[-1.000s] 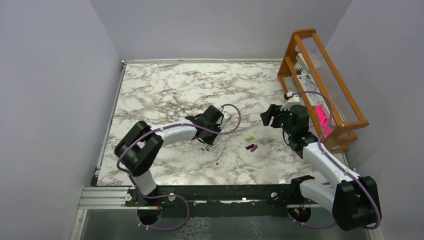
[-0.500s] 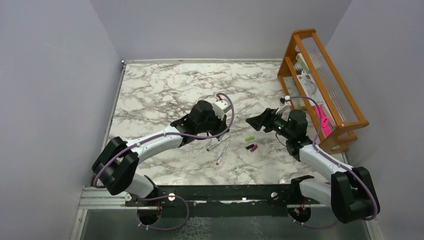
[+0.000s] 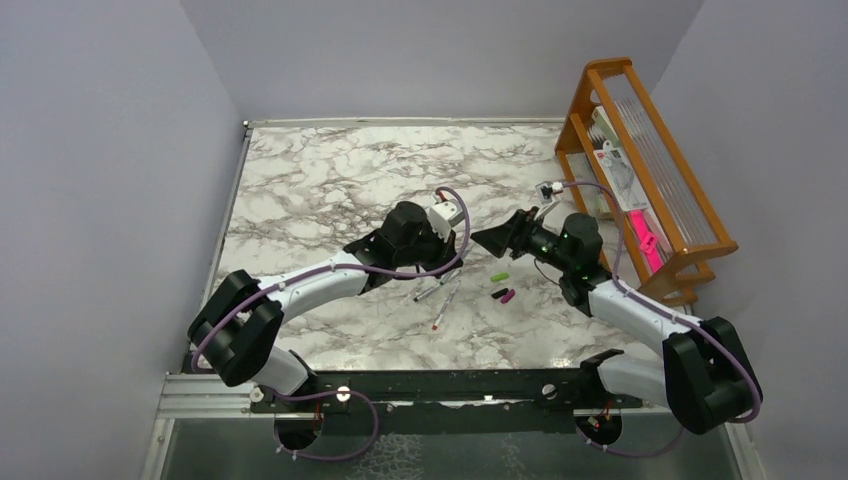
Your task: Insert the pens into the pen caps
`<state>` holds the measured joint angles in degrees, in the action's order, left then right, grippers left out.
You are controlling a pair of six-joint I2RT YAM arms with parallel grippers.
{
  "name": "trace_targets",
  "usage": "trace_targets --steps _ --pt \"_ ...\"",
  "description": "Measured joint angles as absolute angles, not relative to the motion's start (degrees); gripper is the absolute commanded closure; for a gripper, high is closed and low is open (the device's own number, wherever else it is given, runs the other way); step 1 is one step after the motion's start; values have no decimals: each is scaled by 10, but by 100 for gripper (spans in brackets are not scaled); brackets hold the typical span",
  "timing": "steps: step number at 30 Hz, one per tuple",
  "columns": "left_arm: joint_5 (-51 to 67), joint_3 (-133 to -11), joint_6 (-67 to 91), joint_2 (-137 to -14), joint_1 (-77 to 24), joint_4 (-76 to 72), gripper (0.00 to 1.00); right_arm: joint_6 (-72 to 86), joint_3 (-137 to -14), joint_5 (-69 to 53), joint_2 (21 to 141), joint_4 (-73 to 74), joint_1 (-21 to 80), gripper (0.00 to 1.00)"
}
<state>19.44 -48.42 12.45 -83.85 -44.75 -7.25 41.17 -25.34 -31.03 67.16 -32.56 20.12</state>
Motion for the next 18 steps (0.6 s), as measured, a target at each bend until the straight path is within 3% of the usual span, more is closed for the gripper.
trace_targets --steps 9,15,18 --pt "202 -500 124 -838 -448 -74 100 402 -296 -276 720 -303 269 42" --pt "201 -500 123 -835 -448 -65 100 398 -301 -254 731 -300 287 69" --pt "199 -500 124 -832 -448 -62 100 394 -300 -243 731 -300 289 96"
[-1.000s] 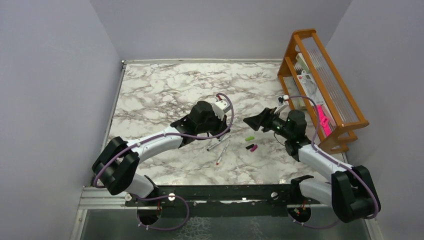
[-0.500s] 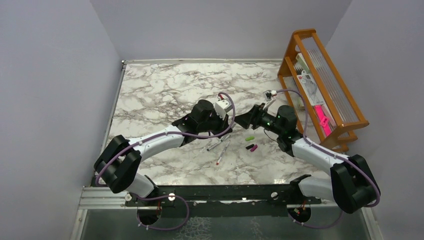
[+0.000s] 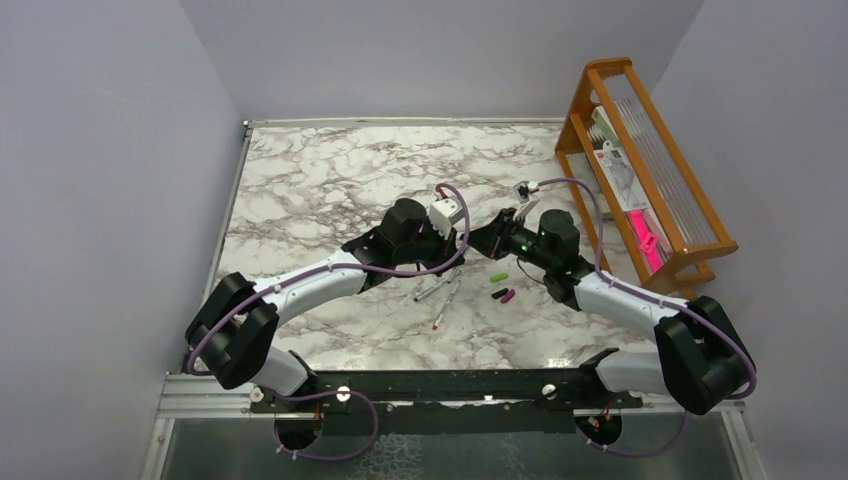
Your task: Insert the pens into the pen caps
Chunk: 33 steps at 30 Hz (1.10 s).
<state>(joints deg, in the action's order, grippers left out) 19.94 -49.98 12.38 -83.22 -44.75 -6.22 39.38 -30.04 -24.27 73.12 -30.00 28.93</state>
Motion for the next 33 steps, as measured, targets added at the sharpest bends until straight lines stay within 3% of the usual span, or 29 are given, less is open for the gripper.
trace_targets --steps 2,3,7,13,33 --pt "199 -500 125 -829 -448 -60 99 394 -300 -233 731 -299 289 98" --pt "199 -500 126 -827 -448 -59 89 393 -300 -230 731 -298 289 98" --pt "198 -500 127 -825 -448 -64 25 399 -300 -225 724 -295 292 98" --pt "205 -472 136 -794 -448 -116 1 418 -300 -227 703 -296 297 98" --pt "215 -444 203 -788 -446 -185 1 439 -316 -229 616 -261 297 98"
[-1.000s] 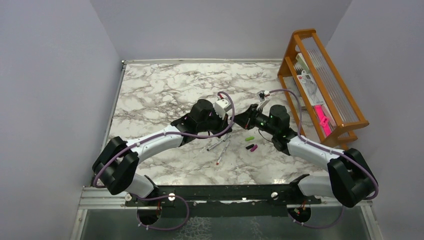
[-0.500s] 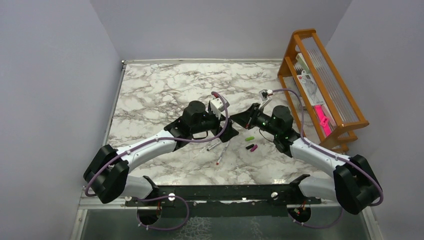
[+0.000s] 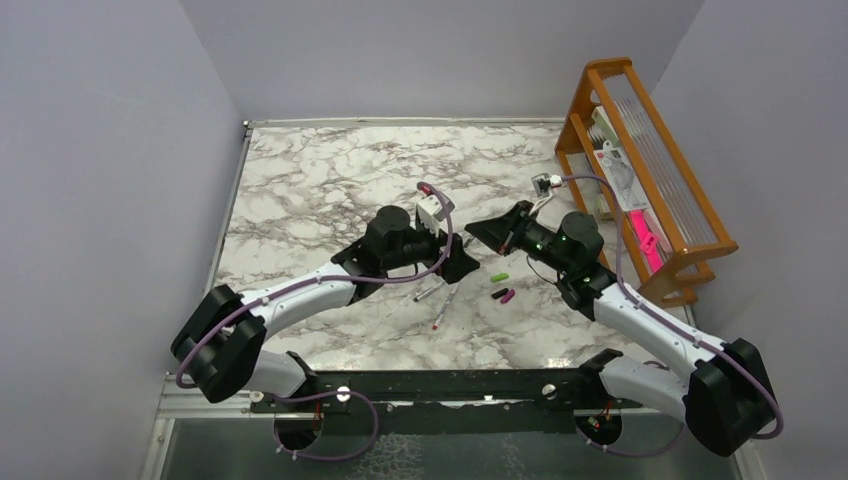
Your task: Insert the pens into the pen caps
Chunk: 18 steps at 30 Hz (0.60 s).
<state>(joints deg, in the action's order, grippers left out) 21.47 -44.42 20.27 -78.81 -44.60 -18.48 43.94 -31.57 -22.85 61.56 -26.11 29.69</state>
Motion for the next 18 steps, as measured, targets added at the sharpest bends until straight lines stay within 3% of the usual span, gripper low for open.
trace_targets --steps 3,6,10,13,18 --pt "192 -410 210 -756 -446 -222 1 436 -318 -225 600 -248 297 98" --pt "150 -369 227 -704 -446 -255 17 432 -321 -225 592 -237 297 98" --pt "116 -360 236 -674 -444 -292 24 429 -331 -225 592 -232 297 98" --pt "126 -366 231 -681 -442 -305 35 424 -342 -225 592 -227 297 98" --pt "185 -379 223 -711 -443 -319 36 420 -347 -226 592 -226 297 98"
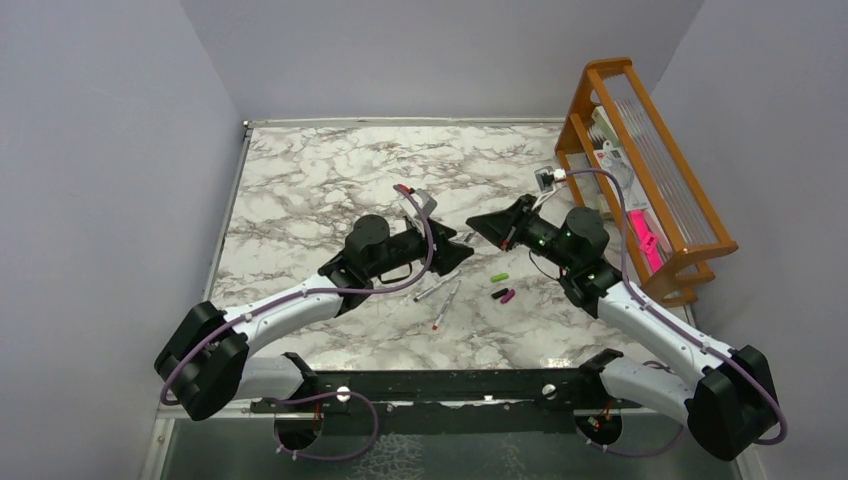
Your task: Insert the pens into the pen caps
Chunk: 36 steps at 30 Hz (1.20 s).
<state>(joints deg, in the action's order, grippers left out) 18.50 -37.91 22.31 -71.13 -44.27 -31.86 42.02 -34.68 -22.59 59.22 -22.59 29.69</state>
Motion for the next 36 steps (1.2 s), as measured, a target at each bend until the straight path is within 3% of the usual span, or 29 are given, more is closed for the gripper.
trace_targets --steps 2,7,10,19,22,28,30,34,35,36 --pt "202 -380 222 -719 -443 -321 37 418 -347 -226 592 -223 297 98" --pt "228 -386 223 -736 -443 -323 58 416 -356 -231 593 -222 297 98" --pt "243 -398 224 -749 -443 -325 63 410 -359 -232 594 -217 297 98" --pt "266 -419 223 -768 -447 -330 92 402 -362 -235 594 -201 297 98" --pt "272 -420 222 -773 -447 -331 98 402 -362 -236 595 -197 297 98" --pt "284 -428 223 -789 -446 -334 100 402 -362 -236 595 -192 294 98" --pt "285 -428 223 -790 -446 -335 100 402 -361 -236 594 -192 294 85" --pt "282 -427 223 -790 -448 -336 100 404 -357 -231 582 -186 295 34" --pt "278 -427 222 -790 -449 -336 100 405 -355 -222 571 -178 296 26" --pt "273 -426 221 -788 -449 -336 100 406 -354 -210 557 -167 297 24"
